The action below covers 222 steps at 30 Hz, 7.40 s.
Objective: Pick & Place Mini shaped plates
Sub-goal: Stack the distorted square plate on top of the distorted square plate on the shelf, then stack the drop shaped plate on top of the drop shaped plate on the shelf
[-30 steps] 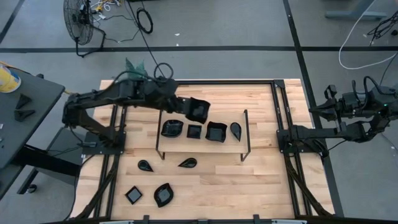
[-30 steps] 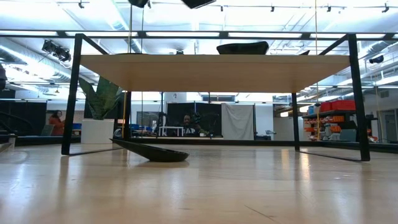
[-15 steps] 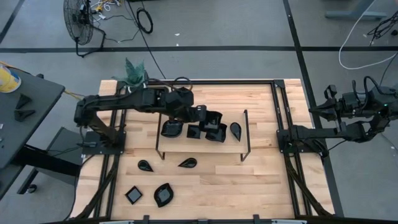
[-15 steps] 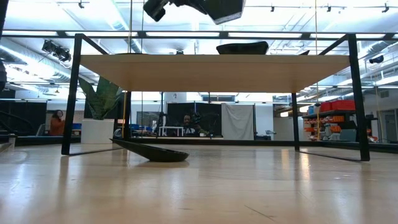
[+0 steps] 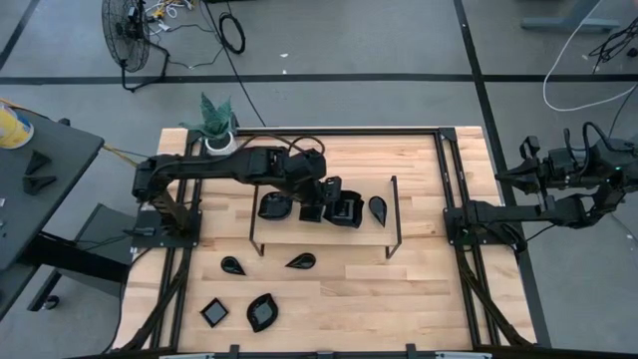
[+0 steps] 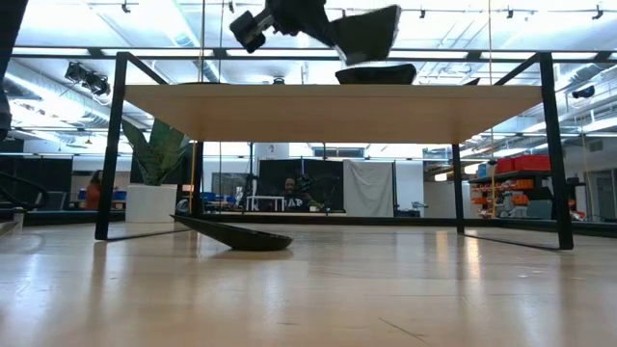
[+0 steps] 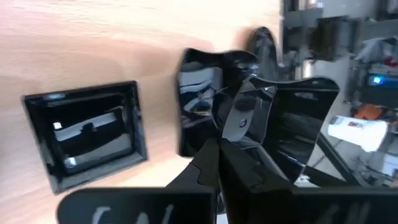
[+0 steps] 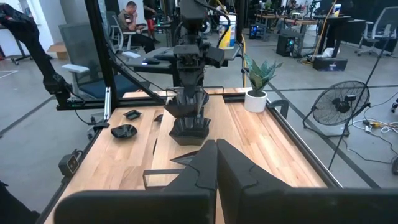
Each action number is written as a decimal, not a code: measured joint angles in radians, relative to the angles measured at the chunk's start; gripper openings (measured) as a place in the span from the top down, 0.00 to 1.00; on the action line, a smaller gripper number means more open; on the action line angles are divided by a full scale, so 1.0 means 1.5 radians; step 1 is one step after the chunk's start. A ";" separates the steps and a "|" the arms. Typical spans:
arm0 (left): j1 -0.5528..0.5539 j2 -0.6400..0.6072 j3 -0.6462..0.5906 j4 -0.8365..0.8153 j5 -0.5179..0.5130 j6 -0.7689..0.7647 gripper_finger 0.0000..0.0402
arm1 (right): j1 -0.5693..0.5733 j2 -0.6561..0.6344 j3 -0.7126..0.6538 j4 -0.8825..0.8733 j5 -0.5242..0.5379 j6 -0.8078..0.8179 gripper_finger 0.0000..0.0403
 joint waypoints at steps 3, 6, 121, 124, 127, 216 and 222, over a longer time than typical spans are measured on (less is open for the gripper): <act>0.004 0.004 0.000 0.004 -0.001 -0.002 0.98 | 0.000 0.000 0.000 0.000 0.000 0.000 0.98; 0.004 0.012 -0.001 0.012 0.000 -0.002 0.98 | 0.000 0.000 0.000 0.000 0.000 0.000 0.98; -0.091 0.086 0.118 -0.078 -0.278 0.136 0.61 | 0.000 0.000 0.000 0.000 0.000 0.000 0.98; -0.092 0.094 0.119 -0.075 -0.277 0.136 0.61 | 0.000 0.000 0.000 0.000 0.000 0.000 0.98; -0.093 0.104 0.117 -0.084 -0.277 0.137 0.61 | 0.000 0.000 0.000 0.000 0.000 0.000 0.98; -0.086 0.114 0.118 -0.051 -0.256 0.207 0.67 | 0.000 0.000 0.000 0.000 0.000 0.000 0.98; -0.086 0.091 0.118 -0.151 -0.266 0.209 0.65 | 0.000 0.000 0.000 0.000 0.000 0.000 0.98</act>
